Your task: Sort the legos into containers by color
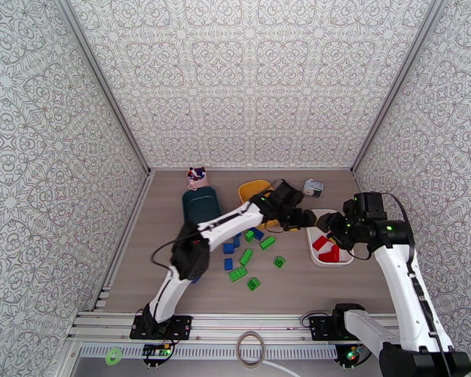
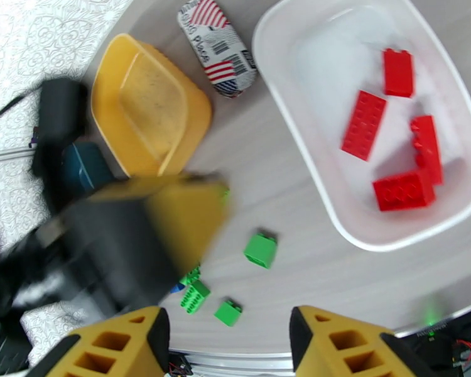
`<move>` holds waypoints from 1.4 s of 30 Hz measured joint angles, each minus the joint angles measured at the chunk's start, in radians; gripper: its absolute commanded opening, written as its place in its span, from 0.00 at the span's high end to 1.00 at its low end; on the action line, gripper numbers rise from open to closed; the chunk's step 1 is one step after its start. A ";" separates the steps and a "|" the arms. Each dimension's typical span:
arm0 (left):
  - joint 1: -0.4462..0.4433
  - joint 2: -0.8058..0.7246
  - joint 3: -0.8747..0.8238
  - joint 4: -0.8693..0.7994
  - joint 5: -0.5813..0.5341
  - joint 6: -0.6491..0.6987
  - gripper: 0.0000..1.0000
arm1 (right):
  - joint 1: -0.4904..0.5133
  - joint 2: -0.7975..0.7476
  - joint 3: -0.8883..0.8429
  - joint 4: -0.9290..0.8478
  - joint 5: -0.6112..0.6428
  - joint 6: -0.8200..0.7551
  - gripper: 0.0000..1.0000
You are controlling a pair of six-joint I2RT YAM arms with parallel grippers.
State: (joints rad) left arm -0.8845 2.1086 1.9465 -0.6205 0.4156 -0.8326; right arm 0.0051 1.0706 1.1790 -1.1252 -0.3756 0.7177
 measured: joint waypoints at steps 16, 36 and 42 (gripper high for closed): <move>0.165 -0.734 -0.736 -0.336 -0.562 -0.049 0.22 | 0.573 0.329 0.015 0.192 0.083 0.092 0.43; 0.451 -0.681 -1.049 -0.203 -0.568 0.225 0.24 | 0.824 0.592 0.170 0.223 0.107 0.106 0.43; 0.477 -0.641 -1.061 -0.121 -0.547 0.298 0.28 | 0.822 0.569 0.170 0.197 0.114 0.106 0.43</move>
State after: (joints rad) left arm -0.4076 1.4677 0.8860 -0.7414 -0.1310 -0.5346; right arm 0.8268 1.6398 1.3491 -0.9279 -0.2615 0.8242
